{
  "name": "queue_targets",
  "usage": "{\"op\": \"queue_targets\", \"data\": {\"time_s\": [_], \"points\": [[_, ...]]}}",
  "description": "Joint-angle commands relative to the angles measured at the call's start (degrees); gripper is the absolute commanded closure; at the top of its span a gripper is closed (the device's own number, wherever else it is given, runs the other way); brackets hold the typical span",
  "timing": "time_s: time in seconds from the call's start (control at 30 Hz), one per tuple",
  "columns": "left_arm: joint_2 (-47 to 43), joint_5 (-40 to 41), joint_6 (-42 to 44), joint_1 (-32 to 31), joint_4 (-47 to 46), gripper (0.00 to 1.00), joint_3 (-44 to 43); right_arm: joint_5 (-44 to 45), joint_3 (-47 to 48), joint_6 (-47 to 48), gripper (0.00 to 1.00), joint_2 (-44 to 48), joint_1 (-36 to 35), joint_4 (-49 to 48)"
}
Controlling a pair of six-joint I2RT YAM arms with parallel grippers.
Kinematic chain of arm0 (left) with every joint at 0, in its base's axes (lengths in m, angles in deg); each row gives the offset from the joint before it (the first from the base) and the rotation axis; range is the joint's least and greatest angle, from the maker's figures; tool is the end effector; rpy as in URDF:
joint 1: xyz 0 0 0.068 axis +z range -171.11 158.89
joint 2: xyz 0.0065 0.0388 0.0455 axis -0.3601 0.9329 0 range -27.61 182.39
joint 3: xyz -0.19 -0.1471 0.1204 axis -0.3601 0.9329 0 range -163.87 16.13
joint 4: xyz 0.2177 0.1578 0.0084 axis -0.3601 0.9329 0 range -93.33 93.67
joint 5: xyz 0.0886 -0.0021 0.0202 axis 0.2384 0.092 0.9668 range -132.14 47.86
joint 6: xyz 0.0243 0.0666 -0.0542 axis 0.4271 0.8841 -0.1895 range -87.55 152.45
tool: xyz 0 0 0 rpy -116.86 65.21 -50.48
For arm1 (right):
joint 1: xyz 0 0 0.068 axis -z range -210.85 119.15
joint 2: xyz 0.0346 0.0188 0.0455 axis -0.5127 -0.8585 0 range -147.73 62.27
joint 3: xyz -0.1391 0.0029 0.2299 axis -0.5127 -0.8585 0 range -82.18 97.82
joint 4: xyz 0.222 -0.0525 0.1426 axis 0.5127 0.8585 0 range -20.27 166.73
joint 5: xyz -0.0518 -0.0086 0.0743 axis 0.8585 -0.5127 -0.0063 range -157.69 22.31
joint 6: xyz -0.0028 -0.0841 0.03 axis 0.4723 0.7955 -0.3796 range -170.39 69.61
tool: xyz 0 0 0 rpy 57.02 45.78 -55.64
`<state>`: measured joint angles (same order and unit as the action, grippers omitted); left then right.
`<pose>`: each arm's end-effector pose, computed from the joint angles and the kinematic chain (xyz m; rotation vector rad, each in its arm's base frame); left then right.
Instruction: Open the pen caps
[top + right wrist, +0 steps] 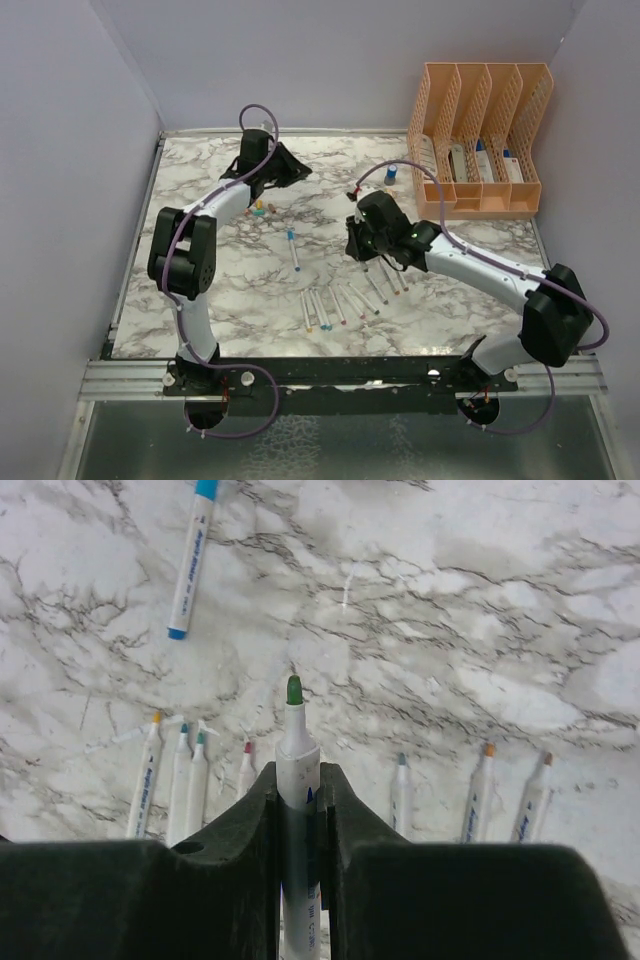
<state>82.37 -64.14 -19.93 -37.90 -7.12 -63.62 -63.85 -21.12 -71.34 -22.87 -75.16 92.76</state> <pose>0.4604 -0.1701 0.2163 -0.4159 2.1546 -1.1149 0.2600 0.2462 0.2114 -0.4624 2.3955 0.4479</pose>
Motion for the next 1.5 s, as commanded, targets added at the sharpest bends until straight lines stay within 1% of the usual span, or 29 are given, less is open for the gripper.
{"op": "queue_targets", "data": {"time_s": [0.0,0.1,0.2,0.3,0.47,0.63,0.8,0.9,0.97,1.03,1.13,1.37,1.47], "points": [[1.0,2.8,2.8,1.1,1.0,1.0,-0.5,6.1,-0.9,-2.0,0.99,4.3,2.4,8.3],[2.9,3.9,5.0,1.9,4.1,1.0,-0.9,8.8,-0.3,-2.5,0.99,4.6,6.1,13.1],[5.6,5.4,7.1,2.9,7.5,1.0,-1.9,9.5,-0.4,-1.3,0.99,5.0,10.6,15.1],[6.9,8.6,9.0,3.3,9.9,1.0,-2.0,11.5,-0.4,0.1,0.99,5.3,13.7,16.0],[7.6,14.5,11.7,3.6,13.0,1.0,-2.2,11.8,-0.5,1.3,0.99,4.3,16.4,16.6],[8.8,15.9,12.4,4.7,14.0,0.99,-2.6,11.1,-1.6,1.7,0.99,2.8,17.9,15.6],[10.2,16.3,12.8,5.5,15.0,0.9,-3.1,9.8,-3.0,2.7,0.99,1.1,19.7,14.2],[10.3,16.5,13.0,5.7,14.9,0.72,-2.7,8.5,-3.8,3.0,0.99,-0.2,20.3,13.2],[10.2,16.3,13.0,5.9,14.9,0.64,-2.6,8.0,-4.4,3.1,0.99,-1.5,20.4,12.5],[10.1,15.9,12.8,6.2,14.9,0.58,-2.5,7.4,-4.5,3.0,0.99,-3.1,20.6,12.4],[8.9,15.2,12.5,6.7,14.8,0.54,-2.2,6.7,-4.9,2.9,0.99,-4.7,20.7,11.6],[0.0,13.5,11.4,7.5,13.6,0.53,-1.3,5.7,-5.5,2.7,0.98,-7.7,20.9,10.3],[-4.3,12.4,10.6,7.5,12.3,0.53,0.1,5.3,-5.6,2.7,0.94,-8.6,21.0,9.9]]}}
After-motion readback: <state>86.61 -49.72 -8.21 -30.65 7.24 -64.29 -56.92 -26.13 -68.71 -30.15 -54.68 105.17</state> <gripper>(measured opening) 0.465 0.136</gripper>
